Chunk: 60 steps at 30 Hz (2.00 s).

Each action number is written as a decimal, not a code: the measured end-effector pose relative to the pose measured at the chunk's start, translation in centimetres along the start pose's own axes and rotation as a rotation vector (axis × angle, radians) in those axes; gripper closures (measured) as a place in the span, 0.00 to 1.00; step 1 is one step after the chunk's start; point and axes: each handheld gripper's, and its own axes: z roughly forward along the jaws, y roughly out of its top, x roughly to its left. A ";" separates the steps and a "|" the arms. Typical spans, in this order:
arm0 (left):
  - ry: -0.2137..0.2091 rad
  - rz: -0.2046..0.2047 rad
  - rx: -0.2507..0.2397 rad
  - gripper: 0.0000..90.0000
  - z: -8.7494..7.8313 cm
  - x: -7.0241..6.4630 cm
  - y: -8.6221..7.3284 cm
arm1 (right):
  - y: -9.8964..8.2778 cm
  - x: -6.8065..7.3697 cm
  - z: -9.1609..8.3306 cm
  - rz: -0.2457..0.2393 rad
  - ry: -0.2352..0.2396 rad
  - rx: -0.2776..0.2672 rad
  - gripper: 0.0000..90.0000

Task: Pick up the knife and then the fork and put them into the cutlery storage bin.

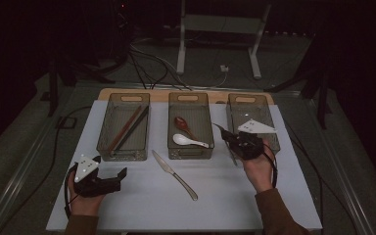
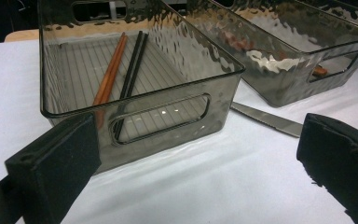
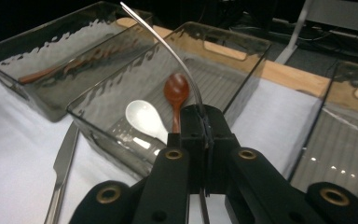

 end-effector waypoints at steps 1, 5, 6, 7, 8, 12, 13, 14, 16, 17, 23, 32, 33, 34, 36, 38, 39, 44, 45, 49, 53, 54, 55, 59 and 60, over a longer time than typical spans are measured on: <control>-0.001 0.001 0.000 0.01 0.0 0.0 0.0 | 0.2 -0.1 -0.1 0.000 -0.007 -0.003 0.99; -0.001 0.000 0.001 0.01 0.0 0.0 0.0 | 0.9 -0.7 -0.6 0.008 -0.026 -0.011 0.99; -0.001 -0.001 0.000 0.01 0.0 0.0 0.0 | 1.1 -0.9 -0.8 0.008 -0.030 -0.012 0.99; -0.002 -0.001 0.001 0.01 0.0 0.0 0.0 | 1.3 -1.1 -0.9 0.008 -0.037 -0.013 1.00; -0.002 -0.001 0.001 0.01 0.0 0.0 0.0 | 1.5 -1.2 -0.9 0.010 -0.041 -0.015 0.99; -0.002 0.000 0.001 0.01 0.0 0.1 0.0 | 2.1 -1.9 -1.2 0.019 -0.061 -0.015 0.99; -0.003 0.000 0.000 0.01 0.0 0.0 0.0 | 2.3 -2.1 -1.3 0.016 -0.068 -0.016 0.99; -0.002 0.001 0.001 0.01 0.0 0.0 0.0 | 2.4 -2.2 -1.3 0.018 -0.072 -0.014 1.00; -0.002 0.001 0.001 0.01 0.0 0.0 0.0 | 2.6 -2.6 -1.3 0.022 -0.084 -0.016 0.99; -0.002 0.000 0.002 0.01 0.0 0.0 0.0 | 2.7 -2.9 -1.3 0.023 -0.089 -0.017 0.99; -0.005 -0.003 0.002 0.01 0.0 0.1 0.0 | 3.0 -4.4 -1.3 0.043 -0.127 -0.018 0.99; -0.003 -0.002 0.002 0.01 0.0 0.1 0.0 | 3.5 -6.3 -1.2 0.064 -0.177 -0.019 0.99; -0.002 -0.002 0.001 0.01 0.0 0.1 0.0 | 3.5 -6.6 -1.2 0.067 -0.180 -0.019 0.99; -0.003 -0.003 0.000 0.01 0.0 0.1 0.0 | 3.5 -6.8 -1.2 0.070 -0.187 -0.016 0.99; -0.002 -0.003 0.000 0.01 0.0 0.1 0.0 | 3.5 -7.2 -1.1 0.071 -0.196 -0.011 0.99; -0.003 -0.003 0.000 0.01 0.0 0.1 0.0 | 3.3 -7.7 -1.0 0.076 -0.208 -0.005 0.99; -0.002 -0.002 0.001 0.01 0.0 0.1 0.0 | 3.1 -7.9 -0.9 0.078 -0.214 -0.001 0.99; -0.002 -0.002 0.002 0.01 0.0 0.1 0.0 | 2.2 -9.3 -0.7 0.103 -0.235 0.015 0.99; -0.002 -0.003 0.002 0.01 0.0 0.1 0.0 | 2.0 -9.5 -0.7 0.107 -0.243 0.019 0.99; -0.002 -0.002 0.002 0.01 0.0 0.1 0.0 | 1.0 -10.6 -0.7 0.132 -0.265 0.035 0.99; -0.002 -0.003 0.001 0.01 0.0 0.1 0.0 | 0.2 -11.5 -0.8 0.155 -0.285 0.048 0.99; -0.003 -0.003 0.002 0.01 0.0 0.1 0.0 | 0.0 -11.7 -0.8 0.160 -0.292 0.051 0.99; -0.003 -0.003 0.002 0.01 0.0 0.1 0.0 | -0.1 -11.9 -0.8 0.167 -0.293 0.055 0.99; -0.004 -0.004 0.001 0.01 0.1 0.1 0.0 | -0.7 -12.5 -0.7 0.185 -0.306 0.071 0.99; -0.004 -0.004 0.001 0.01 0.1 0.1 0.0 | -0.9 -12.6 -0.7 0.187 -0.313 0.075 0.99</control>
